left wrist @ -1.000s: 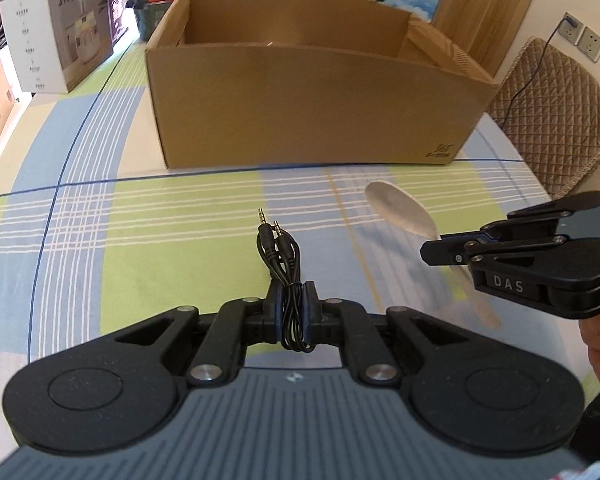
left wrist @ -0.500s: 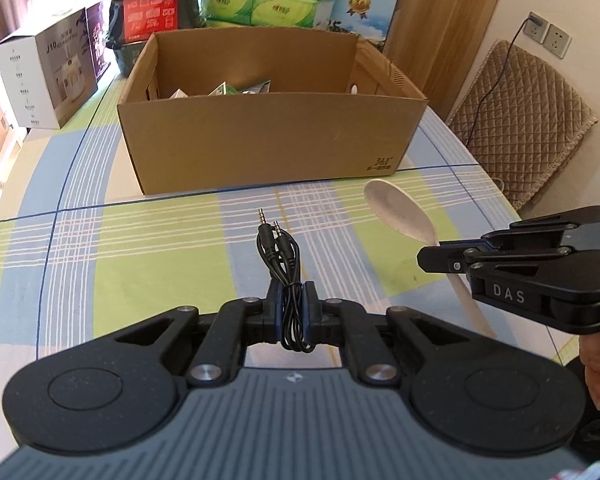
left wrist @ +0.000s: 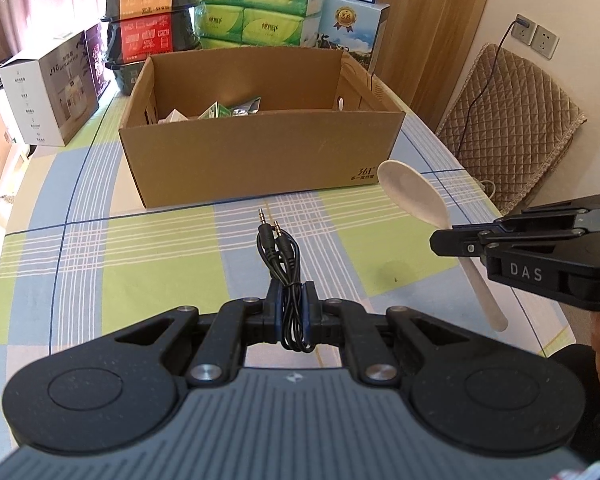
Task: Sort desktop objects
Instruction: 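Lift and carry the cable and spoon over the cardboard box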
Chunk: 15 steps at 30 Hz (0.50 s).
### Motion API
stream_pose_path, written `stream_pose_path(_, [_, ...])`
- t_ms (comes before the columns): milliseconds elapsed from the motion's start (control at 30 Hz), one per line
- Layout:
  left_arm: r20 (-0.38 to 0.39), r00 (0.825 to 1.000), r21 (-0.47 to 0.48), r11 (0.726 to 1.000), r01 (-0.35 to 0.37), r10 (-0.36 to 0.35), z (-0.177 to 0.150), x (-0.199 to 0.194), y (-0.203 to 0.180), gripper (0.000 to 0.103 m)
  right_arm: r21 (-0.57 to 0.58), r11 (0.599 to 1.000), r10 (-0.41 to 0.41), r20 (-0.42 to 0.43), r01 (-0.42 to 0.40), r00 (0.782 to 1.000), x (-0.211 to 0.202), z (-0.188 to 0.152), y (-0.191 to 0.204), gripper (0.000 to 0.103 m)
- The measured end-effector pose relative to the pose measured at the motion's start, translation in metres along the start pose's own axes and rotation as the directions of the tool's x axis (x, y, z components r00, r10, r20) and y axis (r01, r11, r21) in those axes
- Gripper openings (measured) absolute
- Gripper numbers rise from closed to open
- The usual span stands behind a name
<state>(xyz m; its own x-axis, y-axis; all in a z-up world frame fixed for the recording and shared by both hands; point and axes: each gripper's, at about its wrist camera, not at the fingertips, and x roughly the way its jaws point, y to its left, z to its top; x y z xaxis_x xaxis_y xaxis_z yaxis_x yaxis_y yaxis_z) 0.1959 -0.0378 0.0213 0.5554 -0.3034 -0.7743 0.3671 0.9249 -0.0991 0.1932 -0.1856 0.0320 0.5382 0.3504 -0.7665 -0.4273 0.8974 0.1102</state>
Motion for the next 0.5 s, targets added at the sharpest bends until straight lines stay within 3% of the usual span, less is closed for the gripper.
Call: stream_pose_path(500, [0.012,1.0,0.023,1.0,-0.006,0.006,0.004,-0.007,-0.005,0.006,0.008,1.0,-0.008,0.03,0.008,1.0,-0.015,0.006,-0.006,0.0])
